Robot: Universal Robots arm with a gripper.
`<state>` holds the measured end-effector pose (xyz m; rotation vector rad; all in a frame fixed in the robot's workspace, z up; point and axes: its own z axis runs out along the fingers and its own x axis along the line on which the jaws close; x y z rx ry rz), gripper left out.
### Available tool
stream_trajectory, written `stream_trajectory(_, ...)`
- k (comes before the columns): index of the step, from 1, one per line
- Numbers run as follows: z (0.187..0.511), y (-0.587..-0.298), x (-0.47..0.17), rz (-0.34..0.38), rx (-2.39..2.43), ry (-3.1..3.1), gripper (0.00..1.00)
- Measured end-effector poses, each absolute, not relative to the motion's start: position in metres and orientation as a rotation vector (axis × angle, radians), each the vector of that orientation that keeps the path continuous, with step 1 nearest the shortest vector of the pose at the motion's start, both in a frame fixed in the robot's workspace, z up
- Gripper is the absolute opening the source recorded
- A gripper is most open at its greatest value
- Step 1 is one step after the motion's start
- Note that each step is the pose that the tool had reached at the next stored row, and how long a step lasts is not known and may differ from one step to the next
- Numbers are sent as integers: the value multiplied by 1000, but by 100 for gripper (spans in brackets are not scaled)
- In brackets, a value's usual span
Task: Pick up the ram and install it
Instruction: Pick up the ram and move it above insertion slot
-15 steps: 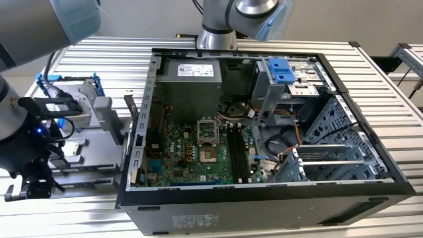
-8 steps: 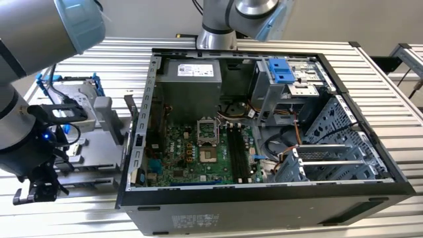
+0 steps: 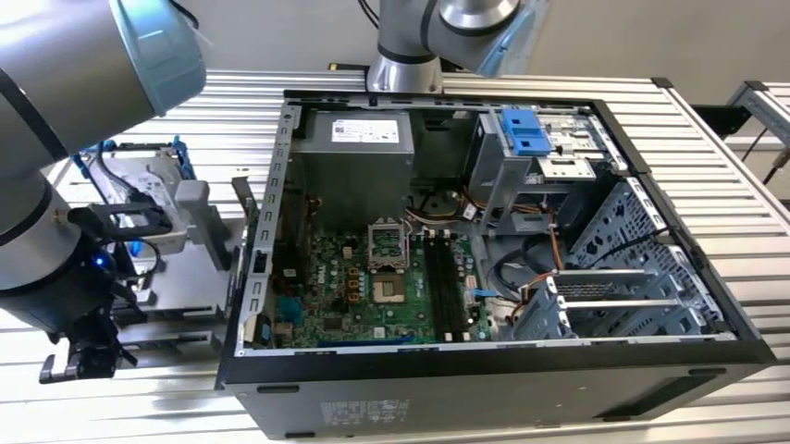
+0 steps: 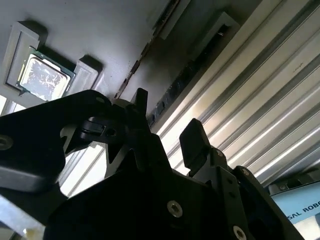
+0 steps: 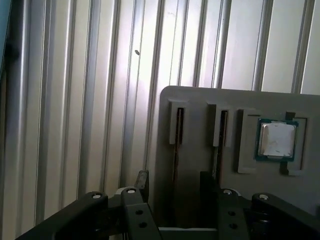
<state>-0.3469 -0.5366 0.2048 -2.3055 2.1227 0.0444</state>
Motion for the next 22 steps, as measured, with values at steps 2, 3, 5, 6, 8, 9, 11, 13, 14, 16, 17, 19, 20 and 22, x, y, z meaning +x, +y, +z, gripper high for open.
stream_trajectory(2, 201, -535, -347, 43, -2301, 2129, 100)
stream_trajectory(3, 199, -534, -347, 42, -2297, 2134, 100)
stream_trajectory(5, 197, -534, -347, 41, -2284, 2150, 100)
stream_trajectory(6, 196, -534, -347, 40, -2275, 2159, 100)
stream_trajectory(8, 194, -534, -347, 38, -2262, 2175, 100)
stream_trajectory(9, 194, -533, -347, 37, -2261, 2176, 100)
stream_trajectory(11, 194, -533, -347, 37, -2262, 2176, 100)
stream_trajectory(13, 193, -532, -347, 36, -2262, 2176, 100)
stream_trajectory(14, 193, -532, -348, 36, -2262, 2176, 100)
stream_trajectory(16, 193, -532, -349, 34, -2261, 2175, 100)
stream_trajectory(17, 193, -532, -350, 32, -2260, 2175, 100)
stream_trajectory(19, 193, -532, -351, 32, -2260, 2174, 100)
stream_trajectory(20, 192, -532, -351, 31, -2260, 2174, 100)
stream_trajectory(22, 192, -532, -351, 31, -2260, 2174, 100)
